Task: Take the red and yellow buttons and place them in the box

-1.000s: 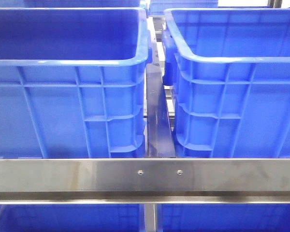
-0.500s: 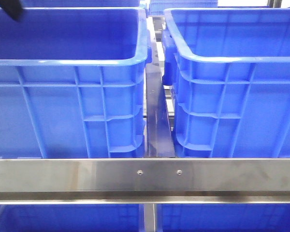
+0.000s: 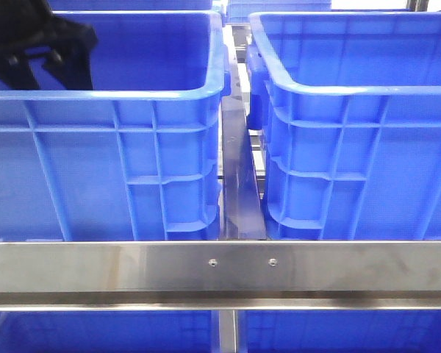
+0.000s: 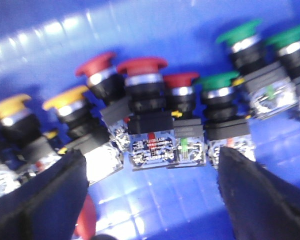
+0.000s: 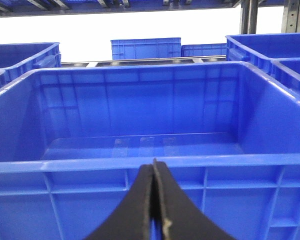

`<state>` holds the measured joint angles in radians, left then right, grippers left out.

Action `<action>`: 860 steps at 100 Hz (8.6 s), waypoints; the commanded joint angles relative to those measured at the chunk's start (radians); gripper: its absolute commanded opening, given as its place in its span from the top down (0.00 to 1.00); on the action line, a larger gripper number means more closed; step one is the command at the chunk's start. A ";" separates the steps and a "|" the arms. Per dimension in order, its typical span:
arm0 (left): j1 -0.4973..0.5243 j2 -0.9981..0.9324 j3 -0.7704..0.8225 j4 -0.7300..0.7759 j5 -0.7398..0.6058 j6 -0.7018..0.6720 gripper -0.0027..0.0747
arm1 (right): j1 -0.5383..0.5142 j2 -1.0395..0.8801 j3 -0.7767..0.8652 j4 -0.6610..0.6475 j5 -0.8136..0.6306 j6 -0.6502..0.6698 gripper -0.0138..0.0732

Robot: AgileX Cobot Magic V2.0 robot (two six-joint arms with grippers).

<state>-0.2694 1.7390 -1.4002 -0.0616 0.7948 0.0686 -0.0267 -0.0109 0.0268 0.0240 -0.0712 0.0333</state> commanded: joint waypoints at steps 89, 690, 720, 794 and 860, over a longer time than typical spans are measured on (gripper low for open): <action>-0.009 0.077 -0.035 -0.012 -0.131 -0.003 0.33 | 0.002 -0.024 -0.019 -0.006 -0.078 -0.004 0.97; -0.630 -0.407 -0.035 0.207 -0.032 -0.163 0.38 | 0.043 1.136 -0.938 1.555 0.845 -0.844 0.70; -0.380 -0.423 -0.005 0.152 -0.045 -0.170 0.38 | 0.008 1.135 -0.938 1.541 0.859 -0.844 0.70; 0.148 -0.972 0.535 0.062 -0.243 -0.170 0.40 | 0.008 1.135 -0.938 1.538 0.816 -0.845 0.70; 0.150 -1.144 0.611 0.070 -0.267 -0.162 0.99 | 0.008 1.164 -0.990 1.543 0.380 -1.264 0.70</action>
<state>-0.1208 0.5955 -0.7617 0.0087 0.6112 -0.0905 -0.0136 1.1562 -0.9103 1.5179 0.3841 -1.1208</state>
